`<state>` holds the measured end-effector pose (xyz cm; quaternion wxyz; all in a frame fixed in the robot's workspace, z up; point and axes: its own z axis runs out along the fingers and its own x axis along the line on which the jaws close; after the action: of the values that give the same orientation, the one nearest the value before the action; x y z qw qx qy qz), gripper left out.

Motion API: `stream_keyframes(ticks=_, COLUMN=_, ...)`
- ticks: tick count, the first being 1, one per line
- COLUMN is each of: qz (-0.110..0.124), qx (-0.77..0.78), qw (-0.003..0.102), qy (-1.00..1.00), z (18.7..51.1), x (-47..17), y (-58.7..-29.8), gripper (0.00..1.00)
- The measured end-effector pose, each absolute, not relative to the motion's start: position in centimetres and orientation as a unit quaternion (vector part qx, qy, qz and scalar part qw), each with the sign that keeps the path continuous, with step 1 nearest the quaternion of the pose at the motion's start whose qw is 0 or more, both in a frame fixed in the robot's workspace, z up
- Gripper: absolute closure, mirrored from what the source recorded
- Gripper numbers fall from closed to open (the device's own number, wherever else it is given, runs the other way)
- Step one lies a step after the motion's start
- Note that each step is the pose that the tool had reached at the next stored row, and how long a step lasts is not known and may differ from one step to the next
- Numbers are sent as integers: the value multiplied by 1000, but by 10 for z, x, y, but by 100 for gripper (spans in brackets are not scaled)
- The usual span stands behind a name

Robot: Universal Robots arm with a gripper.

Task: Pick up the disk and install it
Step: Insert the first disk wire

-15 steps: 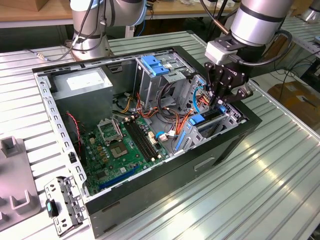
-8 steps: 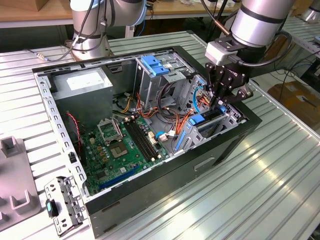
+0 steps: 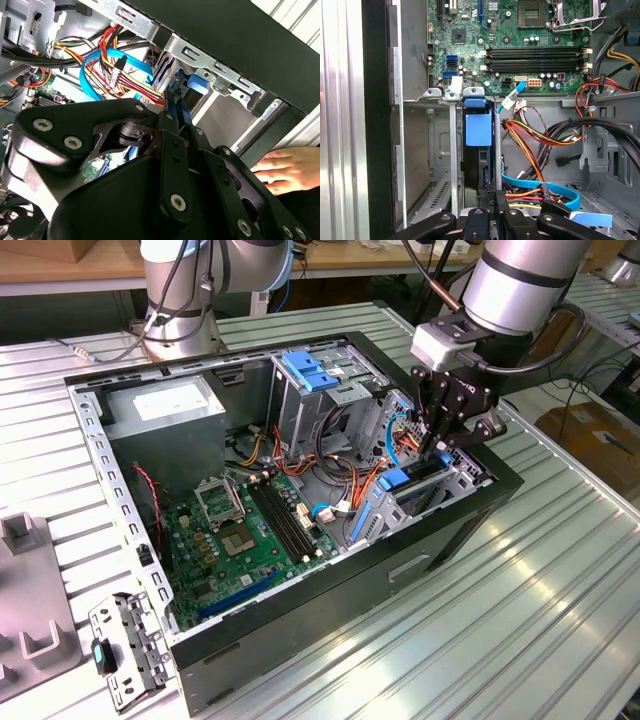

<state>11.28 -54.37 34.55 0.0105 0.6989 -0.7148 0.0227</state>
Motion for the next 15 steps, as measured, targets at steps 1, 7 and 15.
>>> stream_keyframes(ticks=1, qz=23, qx=699, qw=10, qy=-715, z=346, x=113, y=-544, gripper=83)
stream_keyframes(ticks=7, qz=23, qx=699, qw=10, qy=-715, z=346, x=113, y=-544, gripper=83)
stream_keyframes(ticks=15, qz=23, qx=699, qw=10, qy=-715, z=345, x=113, y=-546, gripper=83)
